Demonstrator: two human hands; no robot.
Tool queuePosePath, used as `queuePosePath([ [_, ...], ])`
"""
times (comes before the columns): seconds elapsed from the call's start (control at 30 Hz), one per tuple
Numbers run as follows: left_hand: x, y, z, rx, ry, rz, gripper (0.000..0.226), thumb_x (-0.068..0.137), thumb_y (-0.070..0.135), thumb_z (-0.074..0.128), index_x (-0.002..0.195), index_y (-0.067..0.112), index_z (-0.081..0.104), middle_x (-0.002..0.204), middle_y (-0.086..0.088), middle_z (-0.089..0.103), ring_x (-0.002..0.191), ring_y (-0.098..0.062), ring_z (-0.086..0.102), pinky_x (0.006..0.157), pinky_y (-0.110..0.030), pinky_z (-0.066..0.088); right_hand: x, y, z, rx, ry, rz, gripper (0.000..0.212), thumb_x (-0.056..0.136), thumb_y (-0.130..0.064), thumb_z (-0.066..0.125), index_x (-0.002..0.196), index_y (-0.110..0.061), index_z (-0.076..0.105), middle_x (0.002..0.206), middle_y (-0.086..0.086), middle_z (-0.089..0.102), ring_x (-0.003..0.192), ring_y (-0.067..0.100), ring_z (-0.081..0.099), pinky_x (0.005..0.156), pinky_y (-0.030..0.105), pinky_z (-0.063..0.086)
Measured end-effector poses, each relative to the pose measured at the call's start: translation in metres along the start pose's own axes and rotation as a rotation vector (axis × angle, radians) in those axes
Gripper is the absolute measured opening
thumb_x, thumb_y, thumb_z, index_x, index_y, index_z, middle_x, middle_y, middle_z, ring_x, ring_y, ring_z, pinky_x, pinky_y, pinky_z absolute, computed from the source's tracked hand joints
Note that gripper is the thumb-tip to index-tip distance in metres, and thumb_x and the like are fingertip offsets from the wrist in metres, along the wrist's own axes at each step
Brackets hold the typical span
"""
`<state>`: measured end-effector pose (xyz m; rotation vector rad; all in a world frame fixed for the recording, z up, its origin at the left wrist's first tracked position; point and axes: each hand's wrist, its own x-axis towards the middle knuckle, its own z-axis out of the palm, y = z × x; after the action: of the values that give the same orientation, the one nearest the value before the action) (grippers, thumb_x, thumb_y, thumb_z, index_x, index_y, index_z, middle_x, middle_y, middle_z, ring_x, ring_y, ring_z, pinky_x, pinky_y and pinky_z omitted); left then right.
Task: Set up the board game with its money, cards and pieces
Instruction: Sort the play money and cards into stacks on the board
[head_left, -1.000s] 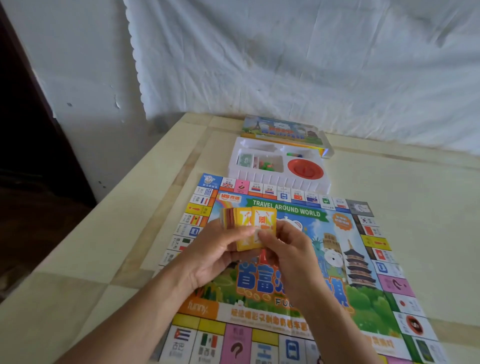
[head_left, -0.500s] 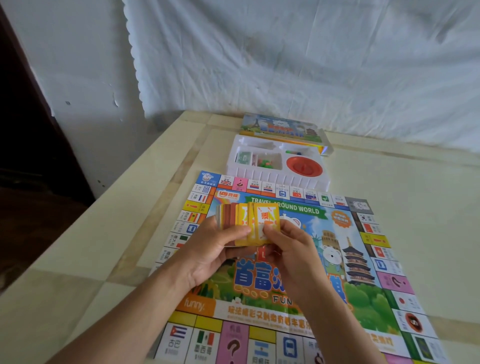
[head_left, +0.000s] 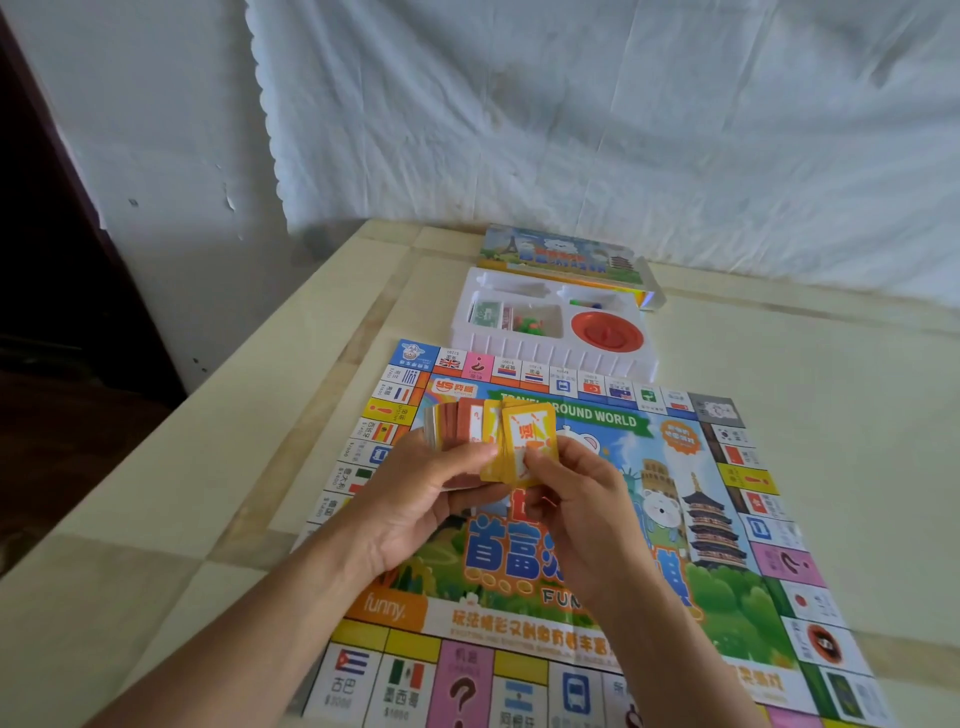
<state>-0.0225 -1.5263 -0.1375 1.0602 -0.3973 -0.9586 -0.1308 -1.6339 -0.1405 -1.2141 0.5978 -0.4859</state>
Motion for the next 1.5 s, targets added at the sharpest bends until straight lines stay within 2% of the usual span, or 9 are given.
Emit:
queuePosePath([
  [0.3,-0.001,0.001,0.002,-0.006,0.005,-0.015,0.024,0.083,0.003,0.063,0.106,0.01,0.064,0.099,-0.017,0.072,0.087,-0.029,0.071,0.065,-0.031,0.06,0.0,-0.001,0.002,-0.008,0.04,0.018,0.013,0.094,-0.012,0.054,0.09,-0.003,0.064,0.076,0.01,0.061,0.061,0.016,0.05,0.059,0.028,0.044],
  [0.4,-0.001,0.001,0.002,-0.038,-0.005,-0.04,0.026,0.08,0.004,0.064,0.105,0.01,0.064,0.101,-0.018,0.072,0.088,-0.03,0.07,0.07,-0.033,0.06,-0.002,-0.004,0.002,0.06,0.032,0.048,0.013,0.095,-0.012,0.053,0.096,-0.004,0.063,0.082,0.011,0.07,0.069,0.022,0.066,0.067,0.037,0.057],
  [0.5,-0.001,0.0,0.003,-0.053,-0.024,-0.059,0.026,0.082,0.003,0.062,0.108,0.008,0.063,0.103,-0.018,0.071,0.089,-0.03,0.07,0.074,-0.035,0.058,-0.002,-0.003,0.003,-0.033,0.072,0.009,0.013,0.096,-0.013,0.051,0.095,-0.003,0.059,0.083,0.013,0.066,0.074,0.028,0.059,0.074,0.047,0.052],
  [0.67,-0.002,-0.002,0.003,-0.039,0.007,-0.057,0.024,0.085,-0.001,0.06,0.107,0.008,0.062,0.099,-0.017,0.072,0.088,-0.028,0.071,0.075,-0.034,0.058,-0.002,0.0,0.006,-0.23,0.088,-0.085,0.015,0.099,-0.015,0.045,0.09,-0.005,0.053,0.069,0.004,0.052,0.059,0.013,0.045,0.055,0.026,0.04],
  [0.83,-0.003,-0.001,0.005,-0.035,-0.002,-0.073,0.025,0.081,-0.001,0.062,0.105,0.008,0.064,0.098,-0.016,0.073,0.088,-0.027,0.071,0.075,-0.033,0.057,-0.004,-0.002,0.008,-0.188,0.077,-0.064,0.017,0.099,-0.013,0.044,0.086,-0.005,0.051,0.061,0.002,0.051,0.056,0.014,0.044,0.056,0.029,0.039],
  [1.03,-0.003,0.002,0.002,-0.157,-0.033,-0.121,0.033,0.079,0.008,0.063,0.111,0.006,0.062,0.107,-0.021,0.07,0.091,-0.029,0.07,0.08,-0.037,0.055,0.001,0.001,0.005,-0.106,0.159,-0.021,0.018,0.097,-0.016,0.048,0.09,0.0,0.051,0.085,0.013,0.058,0.076,0.027,0.05,0.07,0.044,0.043],
  [1.2,-0.001,0.0,0.001,-0.118,0.002,-0.108,0.031,0.08,0.006,0.063,0.11,0.004,0.062,0.103,-0.021,0.071,0.087,-0.028,0.071,0.075,-0.036,0.057,-0.002,-0.002,0.006,-0.099,0.117,-0.048,0.016,0.099,-0.012,0.045,0.094,0.0,0.053,0.08,0.007,0.058,0.068,0.017,0.05,0.06,0.028,0.046],
  [1.3,0.001,-0.002,-0.001,-0.088,0.071,-0.066,0.025,0.083,0.001,0.062,0.108,0.007,0.064,0.099,-0.02,0.071,0.084,-0.025,0.07,0.069,-0.033,0.059,-0.005,-0.004,0.007,-0.21,0.115,-0.108,0.017,0.098,-0.01,0.044,0.084,-0.007,0.051,0.066,0.0,0.052,0.054,0.009,0.044,0.047,0.019,0.039],
  [1.5,0.001,-0.007,0.005,-0.003,0.089,-0.043,0.025,0.084,-0.01,0.058,0.101,0.007,0.066,0.09,-0.016,0.072,0.078,-0.023,0.07,0.066,-0.029,0.058,-0.009,-0.001,0.016,-0.4,0.046,-0.179,0.019,0.099,-0.01,0.038,0.082,-0.011,0.046,0.063,0.001,0.045,0.051,0.01,0.036,0.043,0.021,0.029],
])
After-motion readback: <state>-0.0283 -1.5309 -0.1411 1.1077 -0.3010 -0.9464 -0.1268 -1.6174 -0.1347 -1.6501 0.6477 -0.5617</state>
